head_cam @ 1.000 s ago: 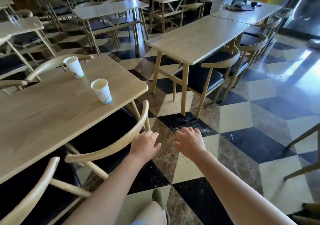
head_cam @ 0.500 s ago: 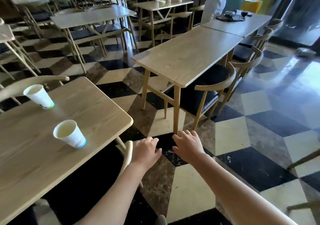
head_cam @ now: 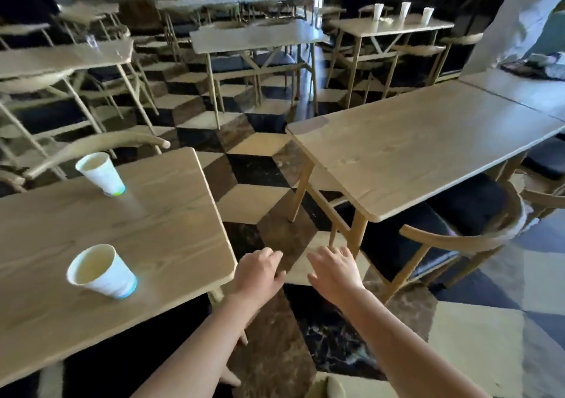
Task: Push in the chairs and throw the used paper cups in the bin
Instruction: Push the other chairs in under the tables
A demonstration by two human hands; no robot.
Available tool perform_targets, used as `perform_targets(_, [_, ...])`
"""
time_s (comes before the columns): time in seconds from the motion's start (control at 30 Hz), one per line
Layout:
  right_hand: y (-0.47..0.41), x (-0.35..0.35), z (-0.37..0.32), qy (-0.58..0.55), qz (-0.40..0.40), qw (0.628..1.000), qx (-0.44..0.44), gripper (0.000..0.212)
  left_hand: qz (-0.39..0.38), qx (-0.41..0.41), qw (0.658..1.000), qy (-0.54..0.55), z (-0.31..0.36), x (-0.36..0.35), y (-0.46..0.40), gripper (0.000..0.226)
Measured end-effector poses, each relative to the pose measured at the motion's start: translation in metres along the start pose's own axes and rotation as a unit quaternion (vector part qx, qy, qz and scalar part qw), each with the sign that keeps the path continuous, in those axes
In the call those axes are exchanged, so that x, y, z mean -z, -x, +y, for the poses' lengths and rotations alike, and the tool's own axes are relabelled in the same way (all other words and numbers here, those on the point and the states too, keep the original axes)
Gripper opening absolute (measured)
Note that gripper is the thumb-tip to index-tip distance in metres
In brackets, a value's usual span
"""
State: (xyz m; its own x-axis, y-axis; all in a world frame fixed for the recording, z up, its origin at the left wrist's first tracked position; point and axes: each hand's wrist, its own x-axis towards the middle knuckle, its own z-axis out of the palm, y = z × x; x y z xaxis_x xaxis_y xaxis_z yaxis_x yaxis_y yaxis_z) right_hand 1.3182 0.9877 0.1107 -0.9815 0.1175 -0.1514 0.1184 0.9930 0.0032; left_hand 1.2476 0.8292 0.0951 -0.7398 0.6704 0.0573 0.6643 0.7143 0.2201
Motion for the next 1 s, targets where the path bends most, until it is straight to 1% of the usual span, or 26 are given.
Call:
perform_targets(0.2, [-0.087,0.022,0.051,0.028,0.001,0.995,0.096,0.044,0.056,0.086,0.994,-0.021,0.003,0.011,-0.064,0.042])
perform_targets(0.3, [-0.128,0.028,0.055,0.011,0.007,0.991,0.136,0.046,0.071,0.14,0.987,-0.028,-0.007,0.013,-0.079,0.041])
perform_targets(0.37, [-0.154,0.032,0.051,-0.001,0.007,0.987,0.163,0.047,0.066,0.178,0.981,-0.028,-0.017,0.014,-0.087,0.041])
perform_targets(0.43, [-0.18,0.036,0.043,-0.006,0.012,0.98,0.197,0.047,0.075,0.208,0.975,-0.028,-0.03,0.015,-0.097,0.041])
perform_targets(0.57, [-0.237,0.049,0.02,-0.015,0.04,0.965,0.259,0.04,0.122,0.244,0.962,-0.034,-0.065,0.019,-0.125,0.04])
perform_targets(0.7, [-0.297,0.07,-0.012,-0.024,0.06,0.954,0.293,0.036,0.113,0.311,0.943,-0.045,-0.105,0.028,-0.153,0.046])
perform_targets(0.9, [-0.37,0.096,-0.063,-0.012,0.039,0.929,0.368,0.038,0.105,0.383,0.917,-0.029,-0.157,0.038,-0.165,0.038])
perform_targets(1.0, [-0.398,0.092,-0.091,-0.014,0.009,0.915,0.402,0.04,0.108,0.447,0.888,-0.026,-0.184,0.03,-0.159,0.036])
